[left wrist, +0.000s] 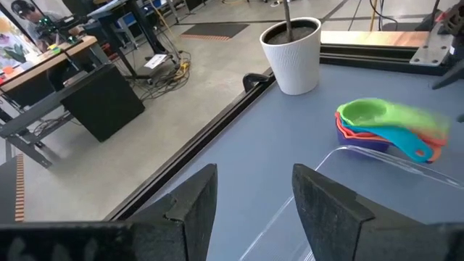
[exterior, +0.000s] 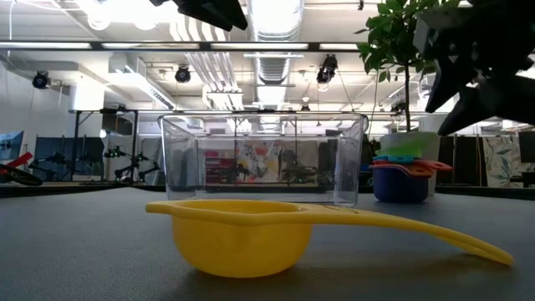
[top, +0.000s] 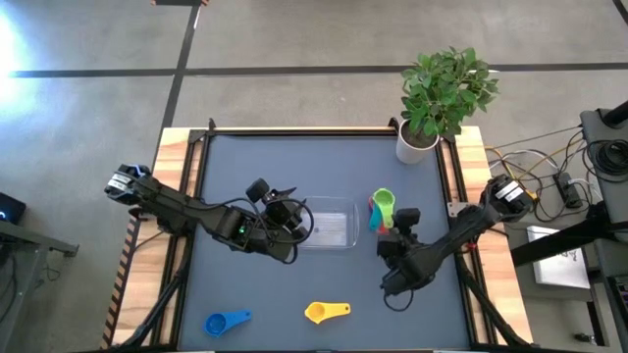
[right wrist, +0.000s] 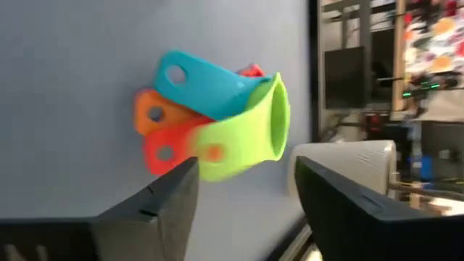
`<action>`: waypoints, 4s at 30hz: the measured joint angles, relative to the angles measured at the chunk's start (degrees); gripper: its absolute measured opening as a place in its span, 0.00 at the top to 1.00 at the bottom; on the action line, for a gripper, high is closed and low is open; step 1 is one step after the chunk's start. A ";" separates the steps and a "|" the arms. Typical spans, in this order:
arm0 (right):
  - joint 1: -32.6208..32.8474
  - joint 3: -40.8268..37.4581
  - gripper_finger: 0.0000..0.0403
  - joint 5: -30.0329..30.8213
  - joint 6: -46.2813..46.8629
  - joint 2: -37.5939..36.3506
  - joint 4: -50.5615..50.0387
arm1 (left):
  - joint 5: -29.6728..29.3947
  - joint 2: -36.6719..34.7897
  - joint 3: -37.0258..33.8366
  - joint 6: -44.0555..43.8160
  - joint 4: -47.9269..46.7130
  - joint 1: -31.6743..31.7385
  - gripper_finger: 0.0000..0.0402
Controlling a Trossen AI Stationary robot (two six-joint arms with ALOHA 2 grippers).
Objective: Nest measuring cups in basket
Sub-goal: Stack the green measuring cup on top of the light blue measuring cup, then stack the blue measuring cup on top of the green measuring cup
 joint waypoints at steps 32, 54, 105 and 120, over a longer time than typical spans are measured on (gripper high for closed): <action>19.87 -28.45 0.41 29.08 7.42 -27.43 58.79 | 32.25 -0.72 -3.62 -5.90 -4.30 -5.69 0.60; 19.82 -36.77 0.43 11.98 -27.35 -30.95 101.36 | 74.12 -9.36 -25.04 -36.78 -15.21 -16.03 0.60; 18.44 -36.77 0.43 12.00 -31.98 -30.88 100.76 | 83.95 0.93 -23.26 -39.51 -7.84 -25.57 0.99; 13.51 -36.77 0.43 -4.91 -22.90 -30.83 103.67 | 54.99 0.90 4.03 -4.40 -33.33 -14.81 1.00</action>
